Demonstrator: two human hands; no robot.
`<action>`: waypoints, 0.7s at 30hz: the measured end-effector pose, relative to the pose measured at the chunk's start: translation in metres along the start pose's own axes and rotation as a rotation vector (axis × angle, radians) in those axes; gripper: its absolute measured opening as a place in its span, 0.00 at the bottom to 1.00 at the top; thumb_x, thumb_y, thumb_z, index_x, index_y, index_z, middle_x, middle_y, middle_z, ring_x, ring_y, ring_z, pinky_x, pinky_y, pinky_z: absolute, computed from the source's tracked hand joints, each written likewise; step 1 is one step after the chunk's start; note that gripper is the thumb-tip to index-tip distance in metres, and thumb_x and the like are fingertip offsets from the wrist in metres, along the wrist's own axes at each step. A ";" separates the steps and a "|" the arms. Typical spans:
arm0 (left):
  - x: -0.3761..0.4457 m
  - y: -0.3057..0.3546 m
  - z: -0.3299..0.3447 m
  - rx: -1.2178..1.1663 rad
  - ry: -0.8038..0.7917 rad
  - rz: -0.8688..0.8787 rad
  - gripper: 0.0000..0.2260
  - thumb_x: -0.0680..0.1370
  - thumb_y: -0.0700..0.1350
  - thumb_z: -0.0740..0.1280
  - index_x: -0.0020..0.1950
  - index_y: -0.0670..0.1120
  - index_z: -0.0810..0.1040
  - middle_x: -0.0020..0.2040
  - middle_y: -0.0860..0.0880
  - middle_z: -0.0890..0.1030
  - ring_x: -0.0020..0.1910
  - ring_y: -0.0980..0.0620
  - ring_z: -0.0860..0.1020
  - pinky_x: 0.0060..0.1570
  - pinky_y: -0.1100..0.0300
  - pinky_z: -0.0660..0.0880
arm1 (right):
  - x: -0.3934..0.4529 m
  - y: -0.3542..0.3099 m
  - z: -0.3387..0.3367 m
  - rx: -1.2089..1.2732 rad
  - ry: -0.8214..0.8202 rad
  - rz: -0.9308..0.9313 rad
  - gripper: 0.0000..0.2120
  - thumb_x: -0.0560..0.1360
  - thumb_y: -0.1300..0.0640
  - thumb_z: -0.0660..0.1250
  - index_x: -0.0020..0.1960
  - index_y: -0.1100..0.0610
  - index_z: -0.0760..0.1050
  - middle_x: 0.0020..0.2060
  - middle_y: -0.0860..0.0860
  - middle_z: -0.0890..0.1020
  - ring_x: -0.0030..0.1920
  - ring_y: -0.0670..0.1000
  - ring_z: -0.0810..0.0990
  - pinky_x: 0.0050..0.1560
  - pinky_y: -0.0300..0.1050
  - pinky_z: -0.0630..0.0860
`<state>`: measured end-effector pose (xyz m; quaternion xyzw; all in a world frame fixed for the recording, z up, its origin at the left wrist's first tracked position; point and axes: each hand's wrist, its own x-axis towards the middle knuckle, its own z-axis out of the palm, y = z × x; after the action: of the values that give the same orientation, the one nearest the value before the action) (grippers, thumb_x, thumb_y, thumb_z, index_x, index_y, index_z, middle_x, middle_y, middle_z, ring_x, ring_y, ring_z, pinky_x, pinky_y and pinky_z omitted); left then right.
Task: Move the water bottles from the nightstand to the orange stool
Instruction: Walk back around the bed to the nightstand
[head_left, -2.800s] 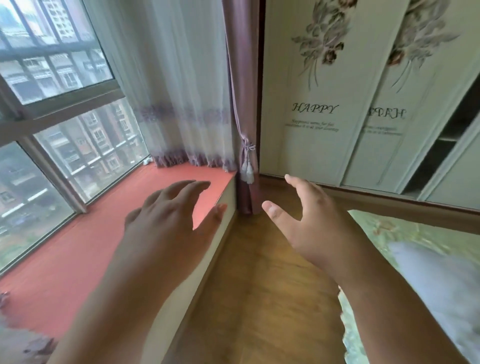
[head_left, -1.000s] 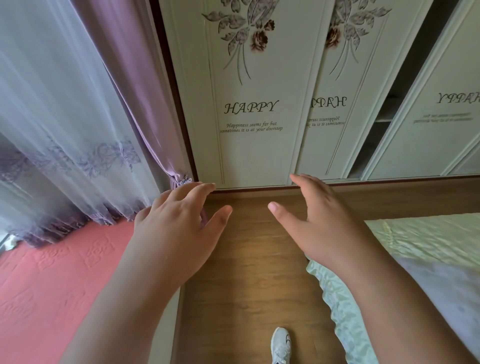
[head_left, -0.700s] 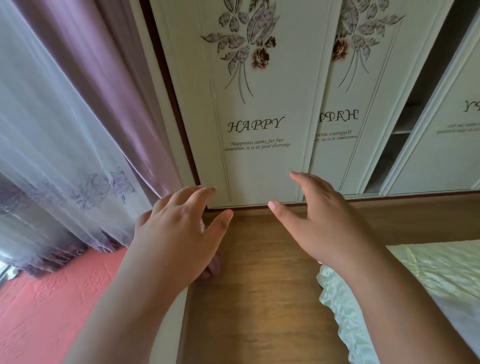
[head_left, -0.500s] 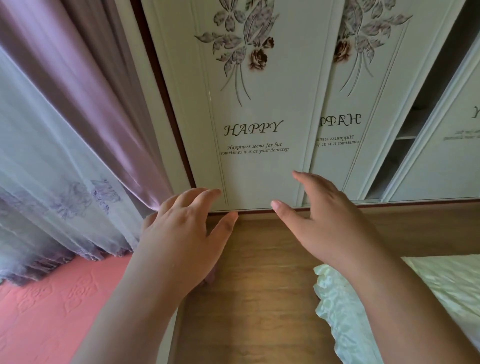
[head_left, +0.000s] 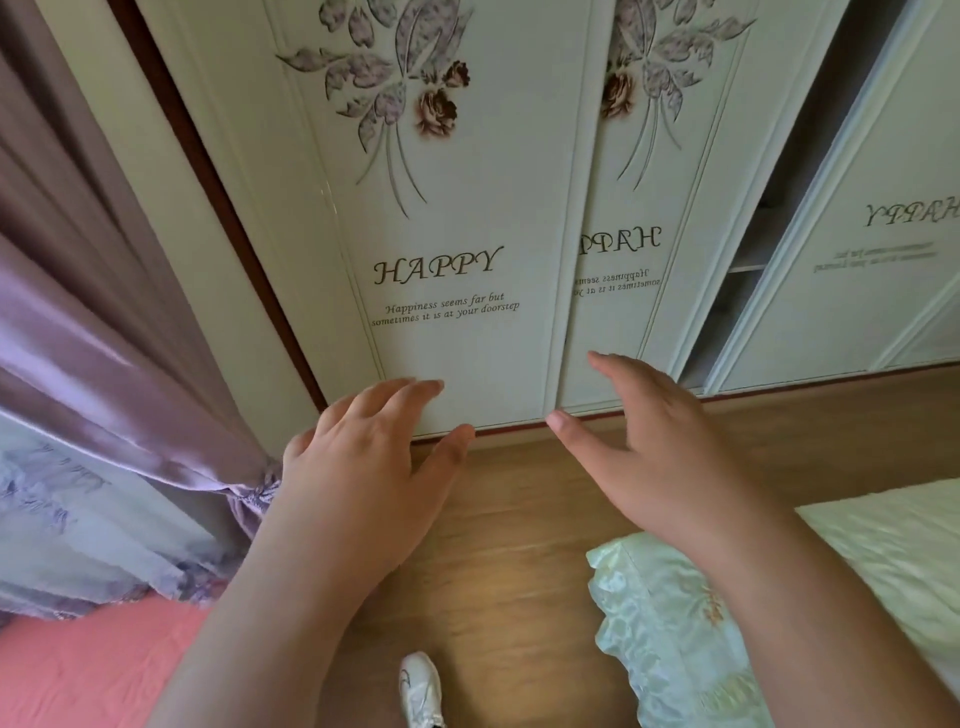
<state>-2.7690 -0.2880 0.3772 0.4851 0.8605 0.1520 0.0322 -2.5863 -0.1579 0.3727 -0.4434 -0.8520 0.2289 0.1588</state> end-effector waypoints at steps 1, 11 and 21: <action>0.014 -0.002 0.001 -0.011 -0.008 0.005 0.27 0.76 0.70 0.49 0.74 0.66 0.58 0.75 0.65 0.61 0.75 0.55 0.59 0.70 0.46 0.60 | 0.009 0.000 0.001 -0.003 0.003 0.012 0.35 0.77 0.31 0.58 0.79 0.43 0.56 0.77 0.40 0.62 0.75 0.46 0.61 0.71 0.48 0.63; 0.177 -0.036 -0.005 -0.065 0.012 0.110 0.27 0.76 0.70 0.49 0.74 0.66 0.60 0.74 0.64 0.63 0.74 0.54 0.61 0.70 0.46 0.61 | 0.144 -0.031 0.007 -0.070 0.112 0.089 0.35 0.77 0.31 0.56 0.79 0.43 0.55 0.78 0.42 0.61 0.76 0.47 0.62 0.70 0.49 0.65; 0.310 -0.066 0.007 -0.075 -0.029 0.258 0.26 0.77 0.68 0.52 0.74 0.63 0.63 0.73 0.62 0.67 0.73 0.56 0.63 0.69 0.46 0.62 | 0.246 -0.039 0.038 -0.092 0.128 0.204 0.35 0.77 0.30 0.55 0.80 0.43 0.54 0.78 0.42 0.60 0.76 0.46 0.61 0.71 0.46 0.63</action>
<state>-2.9857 -0.0560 0.3804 0.5922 0.7843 0.1799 0.0429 -2.7676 0.0174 0.3779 -0.5485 -0.8000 0.1755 0.1683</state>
